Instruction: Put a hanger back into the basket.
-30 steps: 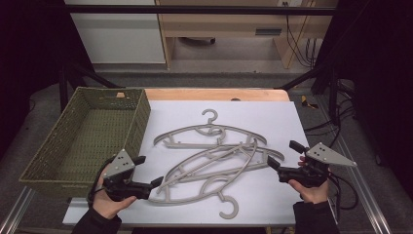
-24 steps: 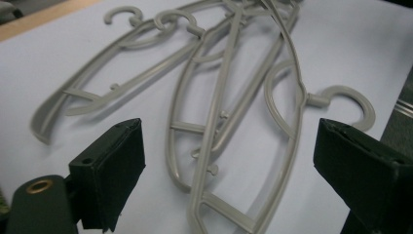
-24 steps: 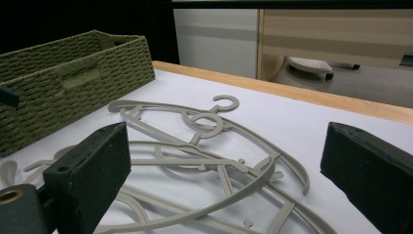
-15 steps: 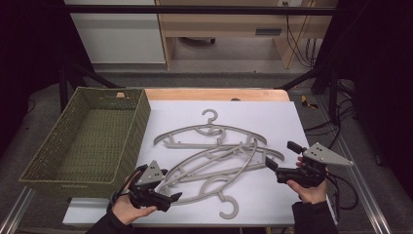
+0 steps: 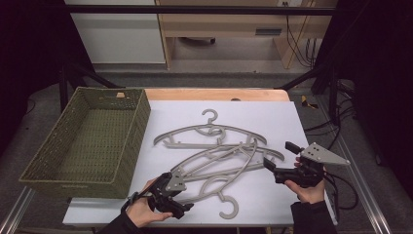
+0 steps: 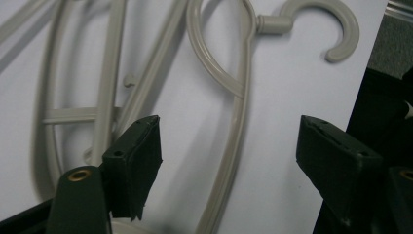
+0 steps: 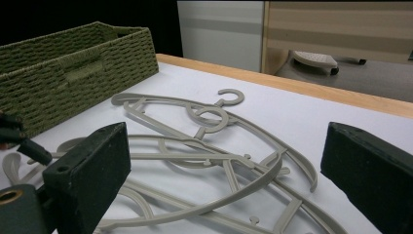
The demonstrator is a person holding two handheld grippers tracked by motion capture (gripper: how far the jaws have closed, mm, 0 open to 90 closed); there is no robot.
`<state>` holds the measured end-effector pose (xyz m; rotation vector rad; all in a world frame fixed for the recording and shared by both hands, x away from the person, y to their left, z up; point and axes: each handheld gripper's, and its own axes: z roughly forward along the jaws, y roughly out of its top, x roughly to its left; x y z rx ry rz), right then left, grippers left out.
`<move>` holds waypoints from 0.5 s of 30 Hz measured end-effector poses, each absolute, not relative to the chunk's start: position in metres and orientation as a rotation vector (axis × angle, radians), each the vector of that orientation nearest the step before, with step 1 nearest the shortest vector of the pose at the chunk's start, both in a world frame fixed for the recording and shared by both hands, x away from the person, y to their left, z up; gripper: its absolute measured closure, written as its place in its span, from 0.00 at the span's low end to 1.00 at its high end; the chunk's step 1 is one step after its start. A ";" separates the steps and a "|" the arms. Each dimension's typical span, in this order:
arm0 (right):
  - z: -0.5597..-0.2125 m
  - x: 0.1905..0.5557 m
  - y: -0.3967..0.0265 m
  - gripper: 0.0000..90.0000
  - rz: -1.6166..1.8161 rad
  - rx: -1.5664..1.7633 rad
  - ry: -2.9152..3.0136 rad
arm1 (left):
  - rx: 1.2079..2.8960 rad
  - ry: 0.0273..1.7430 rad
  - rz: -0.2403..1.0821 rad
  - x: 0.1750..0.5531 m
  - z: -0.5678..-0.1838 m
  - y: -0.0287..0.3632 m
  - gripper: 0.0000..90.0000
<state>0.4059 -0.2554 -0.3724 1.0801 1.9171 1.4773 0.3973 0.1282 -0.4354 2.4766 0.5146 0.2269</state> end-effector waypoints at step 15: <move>-0.374 0.407 -0.254 0.05 1.469 1.078 1.934 | 2.593 0.483 0.192 0.406 -0.451 0.110 0.59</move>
